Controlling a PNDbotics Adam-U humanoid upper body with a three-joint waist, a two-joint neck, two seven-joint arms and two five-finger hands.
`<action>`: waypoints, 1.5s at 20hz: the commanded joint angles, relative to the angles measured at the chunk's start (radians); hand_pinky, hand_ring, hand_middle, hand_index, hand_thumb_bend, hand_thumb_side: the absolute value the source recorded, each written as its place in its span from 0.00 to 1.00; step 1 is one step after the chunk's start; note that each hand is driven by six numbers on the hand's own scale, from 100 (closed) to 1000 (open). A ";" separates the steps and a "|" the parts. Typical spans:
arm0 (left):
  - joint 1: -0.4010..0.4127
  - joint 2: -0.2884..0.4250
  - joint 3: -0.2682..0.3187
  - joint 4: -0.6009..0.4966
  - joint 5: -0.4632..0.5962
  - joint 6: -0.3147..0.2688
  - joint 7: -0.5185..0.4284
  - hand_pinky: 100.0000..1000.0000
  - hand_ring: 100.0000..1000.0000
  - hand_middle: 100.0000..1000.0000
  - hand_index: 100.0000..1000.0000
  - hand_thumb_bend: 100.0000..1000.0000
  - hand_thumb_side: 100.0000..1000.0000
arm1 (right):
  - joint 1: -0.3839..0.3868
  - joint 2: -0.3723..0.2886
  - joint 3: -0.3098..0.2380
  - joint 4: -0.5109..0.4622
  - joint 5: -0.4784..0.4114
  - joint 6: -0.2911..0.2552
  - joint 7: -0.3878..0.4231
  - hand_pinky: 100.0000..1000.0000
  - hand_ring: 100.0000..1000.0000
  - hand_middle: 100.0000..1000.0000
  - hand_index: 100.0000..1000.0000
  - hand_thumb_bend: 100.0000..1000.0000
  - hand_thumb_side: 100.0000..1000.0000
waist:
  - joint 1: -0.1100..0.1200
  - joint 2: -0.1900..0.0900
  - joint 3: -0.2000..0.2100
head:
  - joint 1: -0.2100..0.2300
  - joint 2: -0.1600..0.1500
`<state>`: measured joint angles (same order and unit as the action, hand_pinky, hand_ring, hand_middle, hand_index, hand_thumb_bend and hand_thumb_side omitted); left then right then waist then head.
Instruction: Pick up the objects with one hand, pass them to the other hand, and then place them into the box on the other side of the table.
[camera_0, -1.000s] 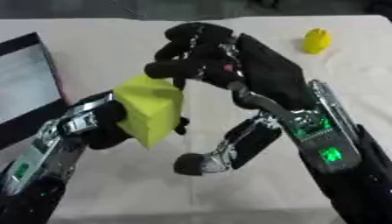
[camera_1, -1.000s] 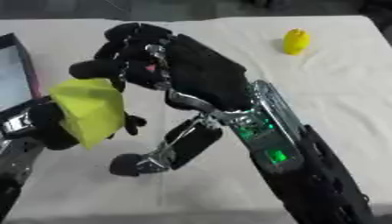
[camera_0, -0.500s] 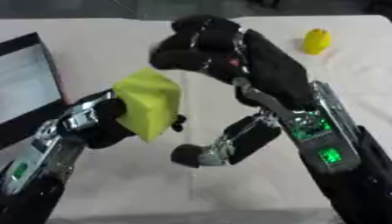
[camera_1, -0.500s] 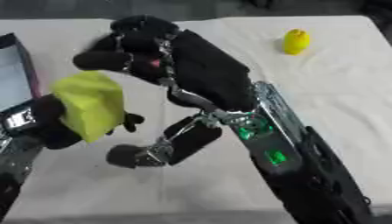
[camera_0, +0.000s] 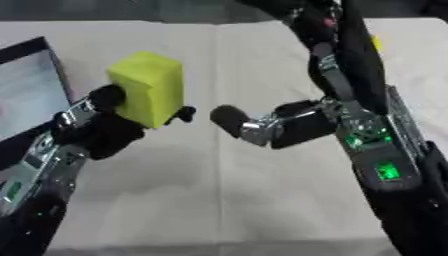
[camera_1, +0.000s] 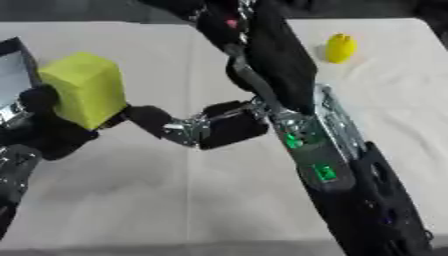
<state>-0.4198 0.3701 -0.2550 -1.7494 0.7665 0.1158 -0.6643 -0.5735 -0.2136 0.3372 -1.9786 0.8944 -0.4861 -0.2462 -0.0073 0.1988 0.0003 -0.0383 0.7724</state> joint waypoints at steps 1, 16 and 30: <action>0.000 0.041 0.072 0.013 -0.001 -0.035 0.060 1.00 0.72 0.47 0.71 0.00 0.50 | 0.002 -0.007 -0.029 -0.021 0.021 0.029 -0.046 0.82 0.70 0.71 0.87 0.36 0.54 | 0.003 -0.023 -0.001 | 0.010 -0.002; 0.051 0.331 0.394 0.519 -0.776 -0.175 0.836 1.00 0.87 0.70 0.89 0.00 0.31 | 0.076 -0.054 -0.056 0.005 0.039 0.050 -0.036 0.83 0.68 0.70 0.87 0.32 0.54 | 0.015 -0.043 -0.016 | 0.054 -0.002; 0.085 0.385 0.438 0.200 -1.892 -0.147 0.634 0.66 0.89 0.93 1.00 0.77 0.48 | 0.093 -0.098 -0.094 0.038 0.021 0.057 -0.011 0.82 0.66 0.69 0.88 0.31 0.54 | 0.010 -0.044 -0.014 | 0.025 -0.002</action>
<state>-0.3278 0.7074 0.1666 -1.4981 -1.0789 -0.0138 0.0187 -0.4735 -0.2894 0.2559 -1.9350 0.9240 -0.4336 -0.2588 -0.0013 0.1743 -0.0150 -0.0075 0.7724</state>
